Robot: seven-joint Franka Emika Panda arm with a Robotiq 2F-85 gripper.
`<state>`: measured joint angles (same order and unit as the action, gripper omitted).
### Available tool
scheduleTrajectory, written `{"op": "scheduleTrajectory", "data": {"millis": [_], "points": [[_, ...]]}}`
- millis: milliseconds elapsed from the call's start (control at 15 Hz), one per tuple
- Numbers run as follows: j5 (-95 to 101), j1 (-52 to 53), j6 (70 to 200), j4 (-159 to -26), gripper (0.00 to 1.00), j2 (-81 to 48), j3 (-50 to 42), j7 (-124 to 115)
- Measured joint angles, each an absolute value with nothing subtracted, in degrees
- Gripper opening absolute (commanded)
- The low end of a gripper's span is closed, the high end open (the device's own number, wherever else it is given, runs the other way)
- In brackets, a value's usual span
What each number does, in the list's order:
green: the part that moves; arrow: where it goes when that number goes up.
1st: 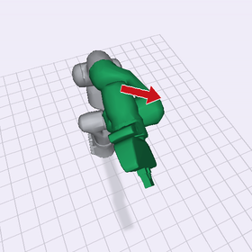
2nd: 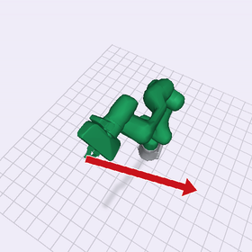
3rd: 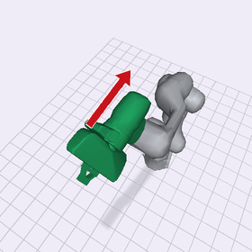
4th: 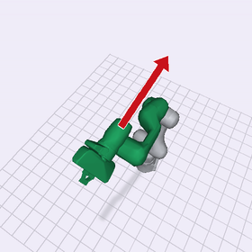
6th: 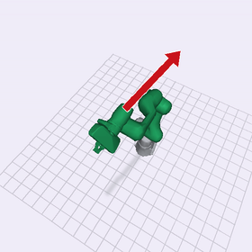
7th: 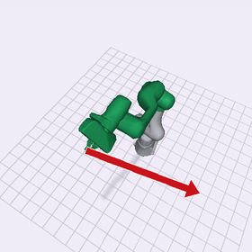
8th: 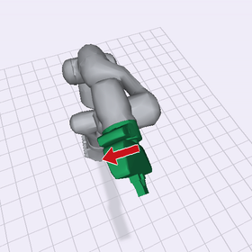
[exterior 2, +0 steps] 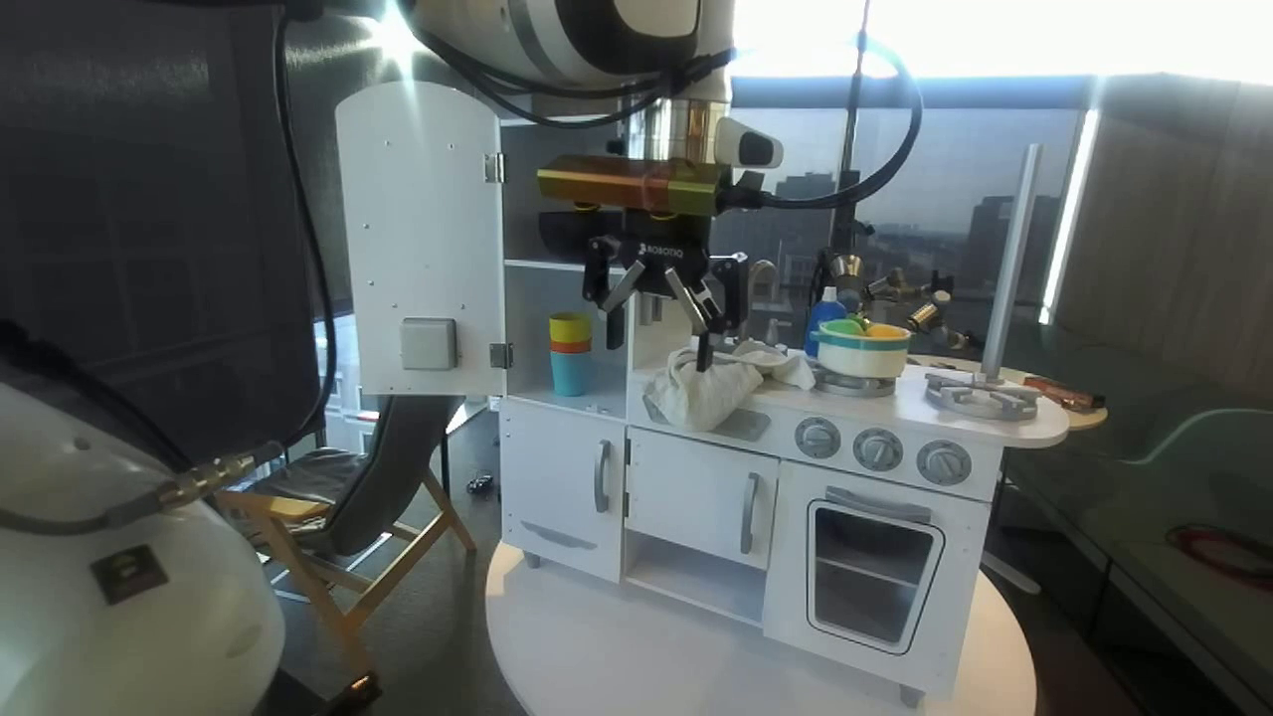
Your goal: Use the towel to clean the sink
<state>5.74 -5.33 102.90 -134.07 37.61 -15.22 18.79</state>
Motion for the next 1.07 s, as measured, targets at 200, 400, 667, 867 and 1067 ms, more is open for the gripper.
{"op": "scheduleTrajectory", "data": {"millis": [200,400,667,867,1067], "points": [[5.8,-5.0,104.9,-132.6,1.0,37.3,-14.3,19.0],[5.8,-4.3,106.5,-126.5,1.0,34.6,-12.6,19.0],[6.2,-2.7,107.1,-115.0,1.0,26.3,-9.9,19.0],[6.2,-1.0,107.1,-106.7,1.0,17.7,-8.4,19.7],[6.2,-0.4,107.1,-99.5,1.0,9.2,-7.8,22.3]]}}
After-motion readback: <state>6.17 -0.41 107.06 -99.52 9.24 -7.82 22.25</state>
